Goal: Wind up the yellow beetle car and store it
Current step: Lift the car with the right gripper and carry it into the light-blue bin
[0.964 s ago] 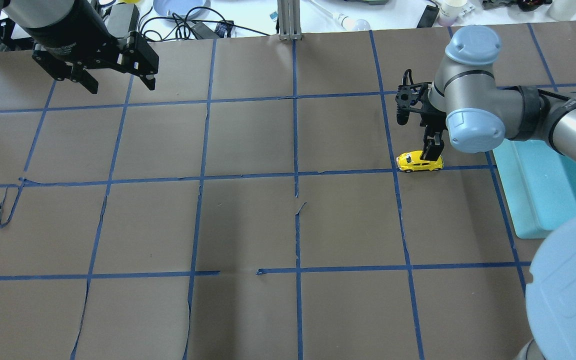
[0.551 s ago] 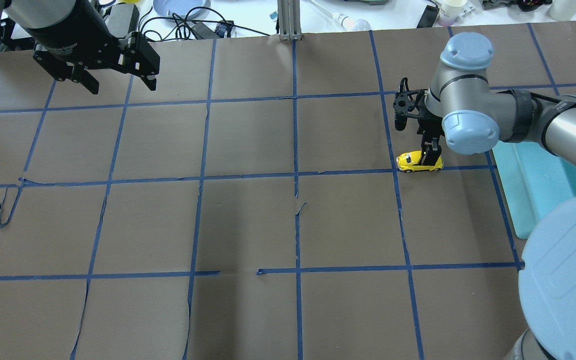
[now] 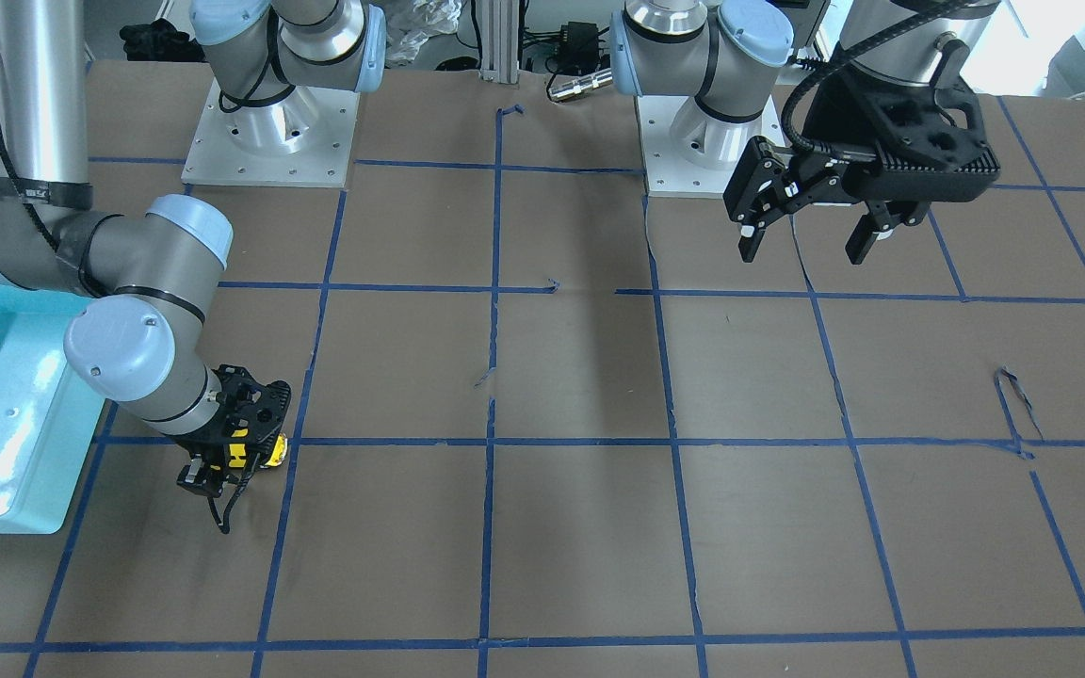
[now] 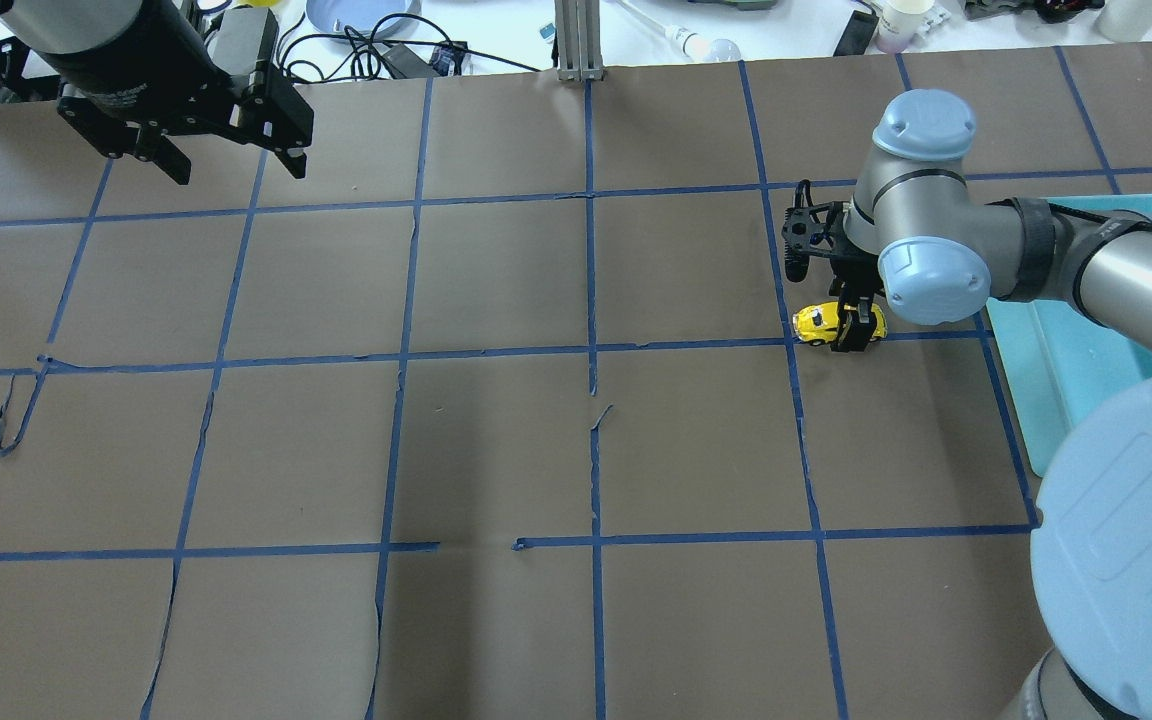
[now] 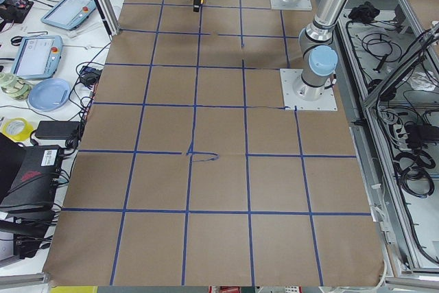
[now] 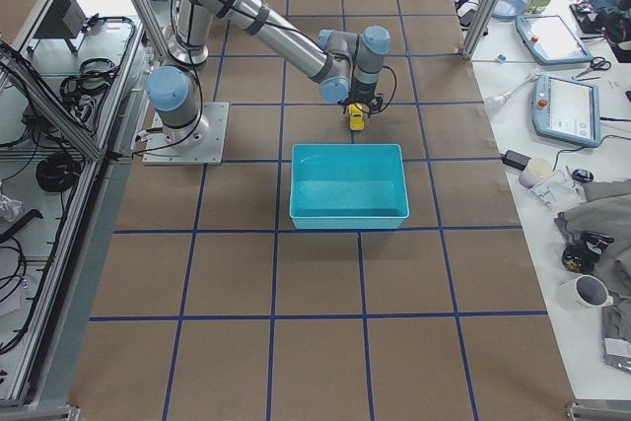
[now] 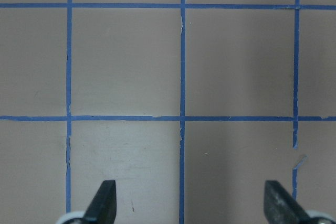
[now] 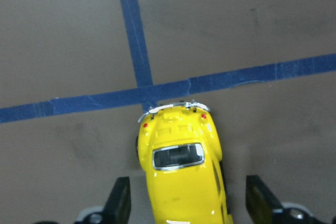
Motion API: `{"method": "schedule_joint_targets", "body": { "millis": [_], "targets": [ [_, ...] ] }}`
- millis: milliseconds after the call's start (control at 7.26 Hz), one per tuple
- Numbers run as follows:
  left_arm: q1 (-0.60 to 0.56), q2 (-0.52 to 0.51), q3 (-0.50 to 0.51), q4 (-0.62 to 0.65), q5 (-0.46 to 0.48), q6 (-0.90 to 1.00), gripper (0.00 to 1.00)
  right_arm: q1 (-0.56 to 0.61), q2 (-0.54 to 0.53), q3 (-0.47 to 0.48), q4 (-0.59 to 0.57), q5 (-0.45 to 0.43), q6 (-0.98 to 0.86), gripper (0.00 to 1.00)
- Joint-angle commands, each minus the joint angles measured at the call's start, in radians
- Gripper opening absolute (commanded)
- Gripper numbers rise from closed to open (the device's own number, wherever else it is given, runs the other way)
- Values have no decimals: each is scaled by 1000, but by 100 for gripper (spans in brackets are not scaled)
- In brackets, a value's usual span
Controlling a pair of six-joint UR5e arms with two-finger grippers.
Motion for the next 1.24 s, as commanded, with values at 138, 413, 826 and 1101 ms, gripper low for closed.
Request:
{"method": "schedule_joint_targets", "body": {
  "millis": [138, 413, 826, 1101],
  "targets": [
    [4, 0, -1, 1, -1, 1, 100, 0, -7, -5, -1, -5, -67, 0],
    [4, 0, -1, 1, -2, 1, 100, -2, -77, -77, 54, -9, -71, 0],
    [3, 0, -2, 4, -2, 1, 100, -82, -176, -300, 281, -151, -79, 0],
    [6, 0, -1, 4, -1, 1, 100, -271, -177, -338, 349, -122, -338, 0]
  ]
}}
